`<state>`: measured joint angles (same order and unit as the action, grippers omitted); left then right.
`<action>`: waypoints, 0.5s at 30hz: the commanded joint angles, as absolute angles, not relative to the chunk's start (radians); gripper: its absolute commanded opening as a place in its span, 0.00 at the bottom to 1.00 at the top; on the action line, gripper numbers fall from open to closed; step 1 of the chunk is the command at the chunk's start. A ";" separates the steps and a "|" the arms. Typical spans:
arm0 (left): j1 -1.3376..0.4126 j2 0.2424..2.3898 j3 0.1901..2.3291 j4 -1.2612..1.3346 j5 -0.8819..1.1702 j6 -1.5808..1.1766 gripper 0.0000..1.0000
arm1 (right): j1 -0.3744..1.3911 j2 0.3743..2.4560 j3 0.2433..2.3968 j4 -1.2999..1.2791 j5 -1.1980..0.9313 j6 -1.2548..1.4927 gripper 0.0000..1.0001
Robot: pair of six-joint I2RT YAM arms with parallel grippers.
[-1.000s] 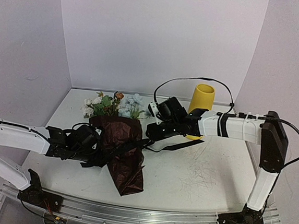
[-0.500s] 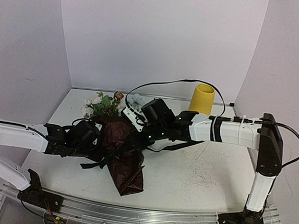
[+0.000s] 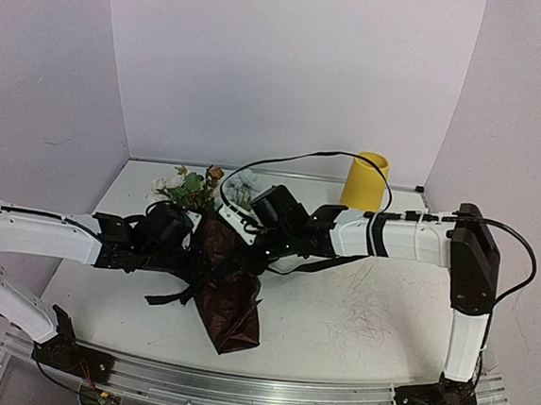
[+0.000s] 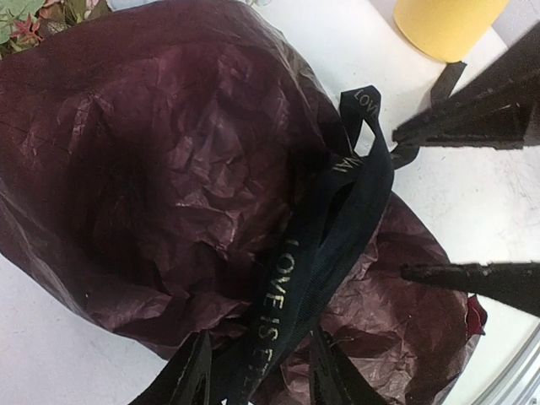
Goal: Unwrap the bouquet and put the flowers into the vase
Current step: Untie the ribbon from the wrapping paper.
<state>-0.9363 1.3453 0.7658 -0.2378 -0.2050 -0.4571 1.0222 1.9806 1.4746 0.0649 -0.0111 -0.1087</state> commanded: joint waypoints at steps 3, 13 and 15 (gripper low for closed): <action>-0.850 1.328 0.782 -0.150 -0.069 -0.443 0.40 | 1.023 2.008 1.479 0.058 0.000 -0.112 0.55; -0.809 1.286 0.740 -0.118 -0.018 -0.481 0.40 | 1.024 2.036 1.465 0.086 0.031 -0.091 0.48; -0.807 1.280 0.735 -0.117 -0.020 -0.486 0.40 | 1.024 2.040 1.466 0.087 0.031 -0.089 0.47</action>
<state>-0.8170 1.3232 0.7482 -0.1580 -0.0416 -0.4691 1.0225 2.0252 1.4663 0.0834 0.0163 -0.1033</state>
